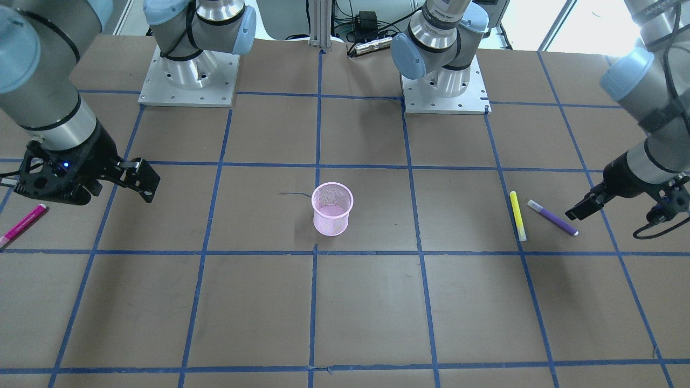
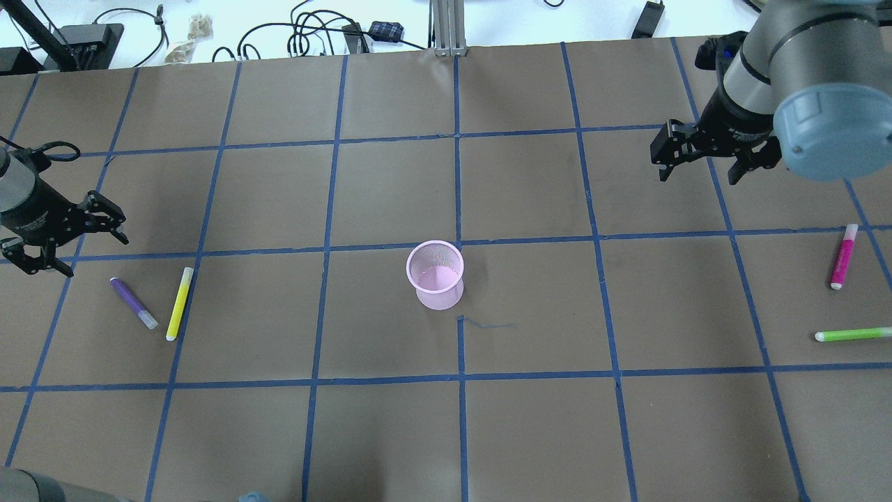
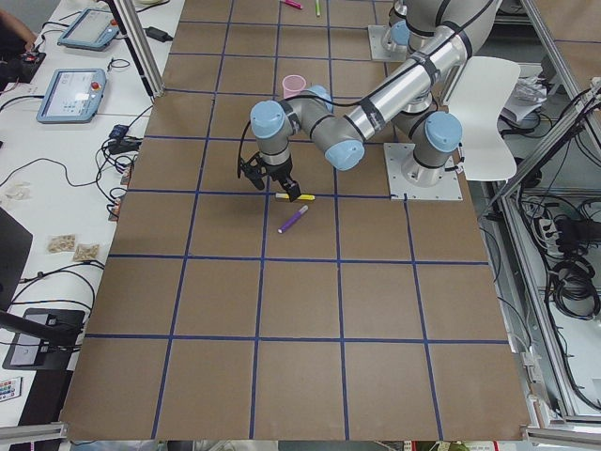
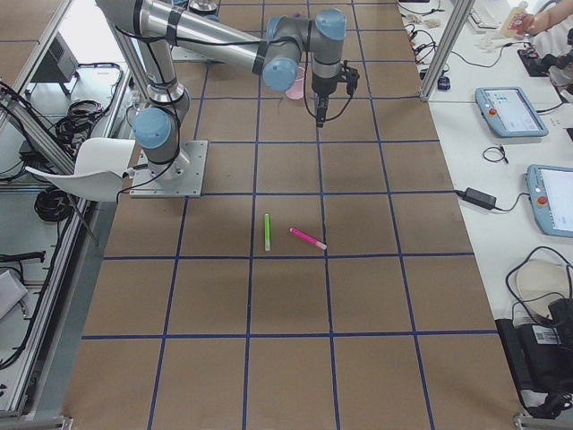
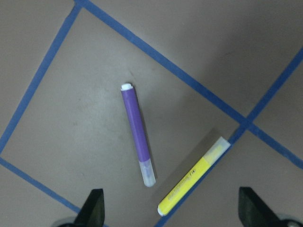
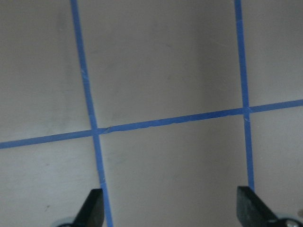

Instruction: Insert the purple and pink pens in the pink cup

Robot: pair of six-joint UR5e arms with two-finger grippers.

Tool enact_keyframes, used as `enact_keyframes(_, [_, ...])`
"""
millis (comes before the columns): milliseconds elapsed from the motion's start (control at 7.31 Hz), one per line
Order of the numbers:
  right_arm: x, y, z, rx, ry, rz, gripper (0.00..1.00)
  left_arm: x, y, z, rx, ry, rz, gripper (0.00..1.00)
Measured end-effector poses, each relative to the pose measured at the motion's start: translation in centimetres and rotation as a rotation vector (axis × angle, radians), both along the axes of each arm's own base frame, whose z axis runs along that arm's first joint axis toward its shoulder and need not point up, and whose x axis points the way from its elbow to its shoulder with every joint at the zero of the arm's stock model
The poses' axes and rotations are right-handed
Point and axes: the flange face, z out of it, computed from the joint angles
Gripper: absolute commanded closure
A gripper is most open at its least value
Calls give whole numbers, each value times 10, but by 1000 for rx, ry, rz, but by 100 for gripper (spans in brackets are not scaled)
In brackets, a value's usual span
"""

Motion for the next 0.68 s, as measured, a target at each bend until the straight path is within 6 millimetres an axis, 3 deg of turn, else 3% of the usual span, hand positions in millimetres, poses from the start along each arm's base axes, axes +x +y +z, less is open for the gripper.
enact_keyframes(137, [-42,8,-28,11,24,-34,0,11,-3,-22,6,3,16,15])
enact_keyframes(411, [-140,30,-69,41,33,-99,0,29,1,-58,39,25,80,15])
enact_keyframes(684, [-227,61,-102,76,5,-183,0,33,8,-79,49,28,119,22])
